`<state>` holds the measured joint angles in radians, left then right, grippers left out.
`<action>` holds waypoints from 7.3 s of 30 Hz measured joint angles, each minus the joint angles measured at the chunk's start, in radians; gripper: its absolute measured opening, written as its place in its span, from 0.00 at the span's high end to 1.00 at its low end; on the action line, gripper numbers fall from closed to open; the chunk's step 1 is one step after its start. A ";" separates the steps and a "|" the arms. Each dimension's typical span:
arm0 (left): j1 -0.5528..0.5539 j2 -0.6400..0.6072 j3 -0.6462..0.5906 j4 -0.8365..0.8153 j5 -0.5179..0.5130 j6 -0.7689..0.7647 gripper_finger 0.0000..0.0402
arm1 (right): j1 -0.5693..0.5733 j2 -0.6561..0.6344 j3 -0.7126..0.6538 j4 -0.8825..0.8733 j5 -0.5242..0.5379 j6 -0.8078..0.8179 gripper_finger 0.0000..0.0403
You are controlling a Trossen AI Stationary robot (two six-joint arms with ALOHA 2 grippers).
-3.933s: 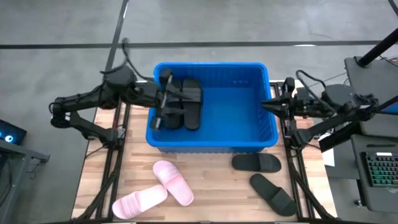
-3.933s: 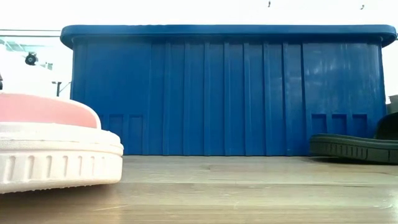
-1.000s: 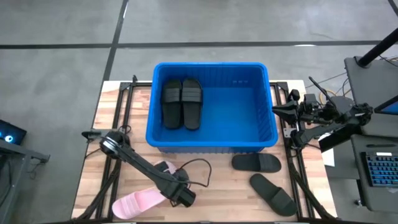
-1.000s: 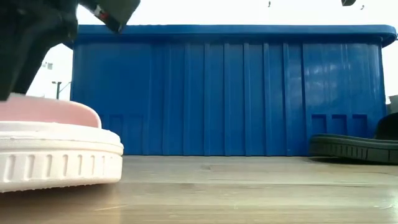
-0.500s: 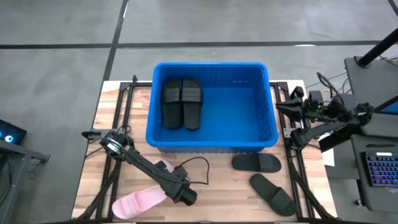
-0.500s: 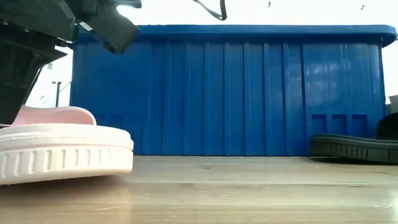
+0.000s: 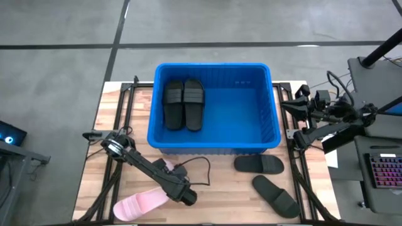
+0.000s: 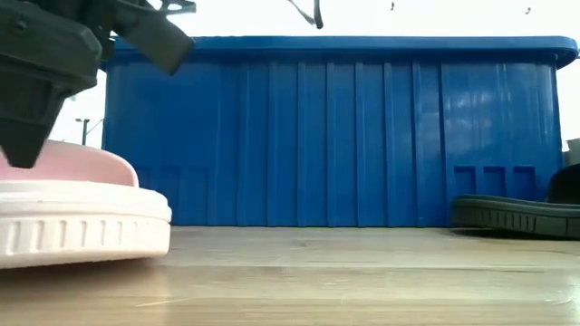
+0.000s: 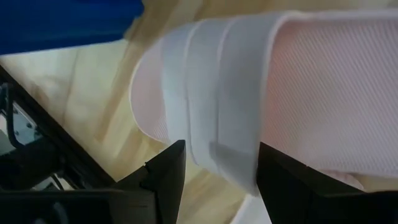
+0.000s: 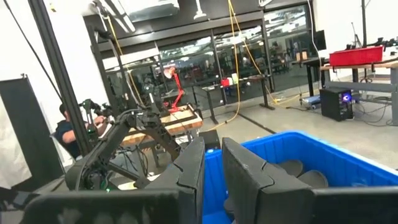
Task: Pick and place slides into bin
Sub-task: Put the right pink slide into the blue bin, then put the pink slide into the blue bin
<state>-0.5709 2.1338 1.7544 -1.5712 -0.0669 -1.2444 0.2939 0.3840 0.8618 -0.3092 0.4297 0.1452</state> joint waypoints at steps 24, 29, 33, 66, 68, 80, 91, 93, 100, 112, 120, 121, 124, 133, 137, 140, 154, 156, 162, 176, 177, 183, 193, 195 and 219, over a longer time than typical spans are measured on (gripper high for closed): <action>0.004 0.006 -0.077 0.000 -0.097 -0.006 0.59 | 0.000 0.003 -0.001 0.000 0.000 -0.036 0.88; 0.004 0.006 -0.080 0.001 -0.105 0.023 0.69 | 0.000 0.003 -0.001 0.000 -0.001 -0.045 0.88; 0.003 0.002 -0.071 0.017 -0.116 0.142 0.86 | 0.000 0.003 -0.001 0.000 -0.001 -0.053 0.88; 0.152 -0.501 -0.053 0.776 -0.236 0.941 1.00 | 0.000 0.004 -0.002 0.000 -0.002 -0.040 0.88; 0.165 -0.521 -0.053 0.864 -0.259 0.992 1.00 | 0.000 0.004 -0.002 0.000 -0.002 -0.040 0.88; 0.323 -0.547 -0.051 1.282 -0.362 1.195 1.00 | 0.000 0.004 -0.002 0.000 -0.002 -0.040 0.88; 0.506 -0.511 -0.048 1.438 -0.369 1.226 1.00 | 0.000 0.004 -0.002 0.056 0.003 -0.014 0.88; 0.538 -0.505 -0.045 1.437 -0.367 1.226 1.00 | 0.000 0.004 -0.002 0.092 0.014 -0.014 0.88; 0.632 -0.490 -0.046 1.414 -0.361 1.376 1.00 | 0.000 0.004 -0.002 0.145 0.069 -0.009 0.88; 0.715 -0.404 0.004 1.346 -0.457 1.578 1.00 | 0.000 0.010 -0.002 0.148 0.249 0.019 0.88; 0.724 -0.220 0.142 1.187 -0.675 1.709 1.00 | 0.000 0.025 -0.002 0.157 0.279 -0.038 0.88; 0.725 -0.190 0.150 1.182 -0.727 1.737 1.00 | 0.000 0.026 -0.002 0.158 0.280 -0.041 0.88; 0.722 -0.110 0.198 1.166 -0.837 1.802 1.00 | 0.000 0.024 -0.002 0.160 0.280 -0.049 0.88; 0.716 0.014 0.302 1.147 -0.862 1.827 1.00 | 0.000 0.023 -0.002 0.160 0.280 -0.052 0.88; 0.710 0.047 0.302 1.132 -0.877 1.827 1.00 | 0.000 0.023 -0.002 0.160 0.279 -0.051 0.88; 0.709 0.080 0.302 1.127 -0.933 1.827 1.00 | 0.000 0.023 -0.002 0.161 0.280 -0.049 0.88; 0.715 0.156 0.300 1.037 -0.964 1.826 1.00 | 0.000 0.023 -0.002 0.158 0.279 -0.049 0.88; 0.716 0.155 0.300 0.986 -0.962 1.826 1.00 | 0.000 0.023 -0.002 0.157 0.279 -0.050 0.88; 0.724 0.155 0.300 0.930 -0.949 1.824 1.00 | 0.000 0.023 -0.002 0.157 0.279 -0.052 0.88; 0.780 0.153 0.249 0.886 -0.872 1.713 1.00 | 0.000 0.023 -0.002 0.157 0.279 -0.089 0.88; 0.783 0.153 0.241 0.886 -0.862 1.712 1.00 | 0.000 0.023 -0.002 0.158 0.279 -0.094 0.88; 0.786 0.153 0.216 0.883 -0.819 1.671 1.00 | 0.000 0.023 -0.002 0.158 0.279 -0.095 0.88; 0.800 0.153 0.202 0.938 -0.758 1.625 0.97 | 0.000 0.023 -0.002 0.160 0.279 -0.094 0.88; 0.806 0.153 0.199 0.934 -0.756 1.625 0.93 | 0.000 0.023 -0.002 0.161 0.279 -0.094 0.88; 0.814 0.127 0.191 0.827 -0.582 1.651 0.28 | 0.000 0.023 -0.002 0.162 0.278 -0.095 0.88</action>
<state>0.2432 2.2610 1.9453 -0.7442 -0.6489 0.4065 0.2939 0.4065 0.8600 -0.1474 0.7082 0.0505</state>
